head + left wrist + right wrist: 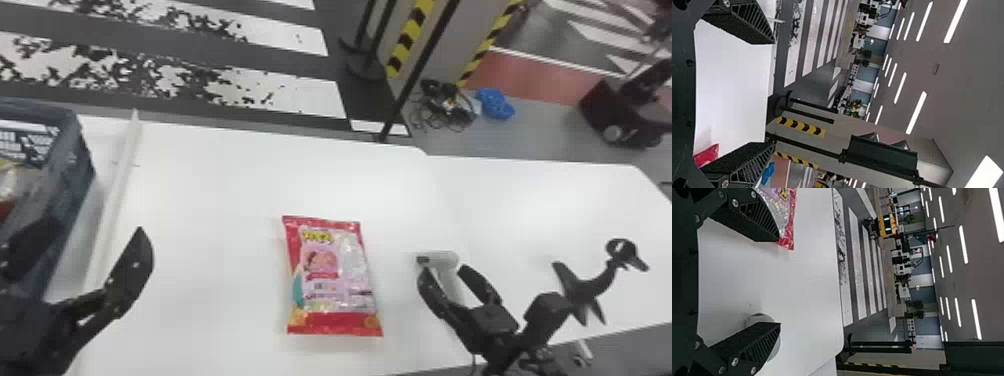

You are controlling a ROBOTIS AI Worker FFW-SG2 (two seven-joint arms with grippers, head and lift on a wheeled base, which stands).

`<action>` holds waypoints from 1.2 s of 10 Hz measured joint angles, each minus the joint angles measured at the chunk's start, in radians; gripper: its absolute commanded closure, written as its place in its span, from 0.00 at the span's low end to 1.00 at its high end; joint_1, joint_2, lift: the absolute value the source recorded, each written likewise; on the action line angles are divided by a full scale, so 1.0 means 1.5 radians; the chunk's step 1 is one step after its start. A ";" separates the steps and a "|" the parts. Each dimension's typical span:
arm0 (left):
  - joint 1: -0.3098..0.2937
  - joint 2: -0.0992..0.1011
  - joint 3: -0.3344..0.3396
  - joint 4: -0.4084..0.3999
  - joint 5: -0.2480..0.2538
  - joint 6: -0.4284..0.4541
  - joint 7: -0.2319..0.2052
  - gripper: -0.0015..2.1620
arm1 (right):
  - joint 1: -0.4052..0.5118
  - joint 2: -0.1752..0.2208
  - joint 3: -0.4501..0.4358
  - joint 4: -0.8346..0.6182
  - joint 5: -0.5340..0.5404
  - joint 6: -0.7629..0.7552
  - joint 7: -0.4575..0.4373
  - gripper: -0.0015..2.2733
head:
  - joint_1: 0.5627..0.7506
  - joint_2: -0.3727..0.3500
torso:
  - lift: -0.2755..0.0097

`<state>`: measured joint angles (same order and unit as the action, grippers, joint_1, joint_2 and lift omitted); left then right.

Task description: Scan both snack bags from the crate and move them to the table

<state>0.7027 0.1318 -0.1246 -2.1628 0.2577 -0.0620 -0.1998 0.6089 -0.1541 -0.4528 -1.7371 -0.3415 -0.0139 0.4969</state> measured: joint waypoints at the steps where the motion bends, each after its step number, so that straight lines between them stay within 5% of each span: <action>1: 0.002 0.001 0.001 0.004 0.000 -0.005 0.000 0.03 | -0.014 -0.017 -0.001 0.047 0.012 -0.024 0.000 0.04 | 0.70 0.03 | 0.66; 9: 0.021 0.002 0.005 0.015 -0.005 -0.023 0.003 0.03 | -0.135 -0.109 0.001 0.303 0.028 -0.085 0.029 0.05 | 0.70 0.03 | 0.66; 11: 0.027 0.002 0.005 0.012 -0.006 -0.028 0.003 0.03 | -0.149 -0.118 0.016 0.332 0.030 -0.081 0.036 0.16 | 0.70 0.03 | 0.66; 12: 0.028 0.002 0.005 0.011 -0.006 -0.031 0.002 0.03 | -0.155 -0.121 0.027 0.341 0.035 -0.071 0.036 0.44 | 0.70 0.03 | 0.66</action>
<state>0.7441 0.1350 -0.1172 -2.1467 0.2485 -0.1084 -0.1963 0.3760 -0.3351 -0.4119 -1.2258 -0.2883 -0.1206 0.5504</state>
